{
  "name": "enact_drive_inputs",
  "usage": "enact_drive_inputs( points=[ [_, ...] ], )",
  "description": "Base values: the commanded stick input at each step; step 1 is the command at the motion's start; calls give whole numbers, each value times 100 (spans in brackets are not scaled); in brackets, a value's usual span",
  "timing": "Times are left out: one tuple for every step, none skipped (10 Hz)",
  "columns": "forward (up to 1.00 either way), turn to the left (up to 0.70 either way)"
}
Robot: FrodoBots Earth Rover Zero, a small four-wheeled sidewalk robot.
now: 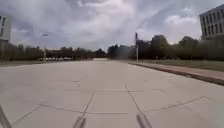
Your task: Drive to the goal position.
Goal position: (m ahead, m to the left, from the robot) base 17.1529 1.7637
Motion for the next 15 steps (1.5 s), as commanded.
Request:
enact_drive_inputs(
  points=[
    [100,0],
    [100,0],
    [100,0],
    [100,0],
    [100,0],
    [100,0],
    [100,0],
    [100,0],
    [100,0],
    [100,0],
    [100,0],
    [100,0],
    [100,0],
    [100,0],
    [100,0]
  ],
)
